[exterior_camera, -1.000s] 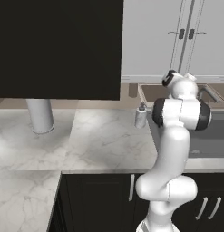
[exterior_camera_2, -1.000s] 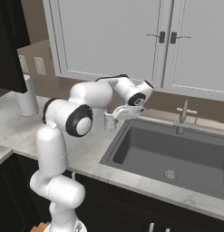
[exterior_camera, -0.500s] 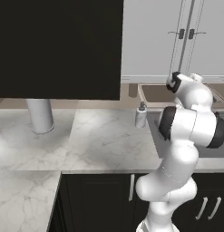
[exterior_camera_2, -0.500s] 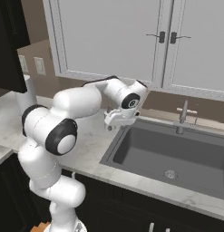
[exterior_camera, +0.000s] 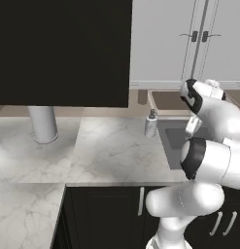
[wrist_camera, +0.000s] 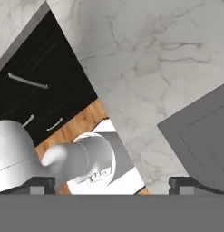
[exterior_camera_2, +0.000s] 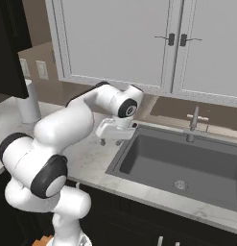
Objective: Locate and retrieve the dish brush and soap dispenser from the cabinet. Place them next to the sink.
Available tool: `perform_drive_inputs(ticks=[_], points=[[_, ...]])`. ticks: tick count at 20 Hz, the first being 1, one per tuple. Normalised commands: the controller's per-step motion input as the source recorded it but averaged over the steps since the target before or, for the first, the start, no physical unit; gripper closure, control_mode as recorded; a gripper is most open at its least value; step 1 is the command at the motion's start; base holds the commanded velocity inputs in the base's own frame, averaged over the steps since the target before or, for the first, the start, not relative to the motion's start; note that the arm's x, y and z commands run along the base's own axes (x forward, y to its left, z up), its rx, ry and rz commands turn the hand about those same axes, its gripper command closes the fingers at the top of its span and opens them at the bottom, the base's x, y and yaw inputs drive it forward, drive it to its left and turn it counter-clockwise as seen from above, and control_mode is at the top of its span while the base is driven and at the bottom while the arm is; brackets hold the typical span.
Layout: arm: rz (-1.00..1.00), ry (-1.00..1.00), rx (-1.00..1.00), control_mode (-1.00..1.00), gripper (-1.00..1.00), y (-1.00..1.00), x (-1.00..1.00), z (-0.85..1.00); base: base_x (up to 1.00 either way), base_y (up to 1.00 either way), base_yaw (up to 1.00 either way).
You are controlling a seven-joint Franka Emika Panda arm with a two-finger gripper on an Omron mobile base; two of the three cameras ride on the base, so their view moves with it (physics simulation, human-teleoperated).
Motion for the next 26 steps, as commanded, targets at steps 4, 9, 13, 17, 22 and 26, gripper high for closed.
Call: perform_drive_inputs(ticks=[4,9,13,17,22,26], points=[[0.00,0.04,-0.02,-1.00,-1.00,0.33,-0.97,0.11,0.00,0.00,0.00],[0.00,-0.01,-0.02,-1.00,-1.00,0.35,-1.00,0.15,0.00,0.00,0.00],[0.00,-0.11,0.00,-1.00,-1.00,0.32,-1.00,0.11,0.00,0.00,0.00],[-0.02,-0.20,-0.04,-1.00,-1.00,0.38,-0.85,0.14,0.00,0.00,0.00],[-0.22,-0.14,-0.11,-1.00,-1.00,0.25,-0.30,0.22,0.00,0.00,0.00],[-0.34,-0.04,-0.05,-1.00,-1.00,0.07,-0.20,0.03,0.00,0.00,0.00]])
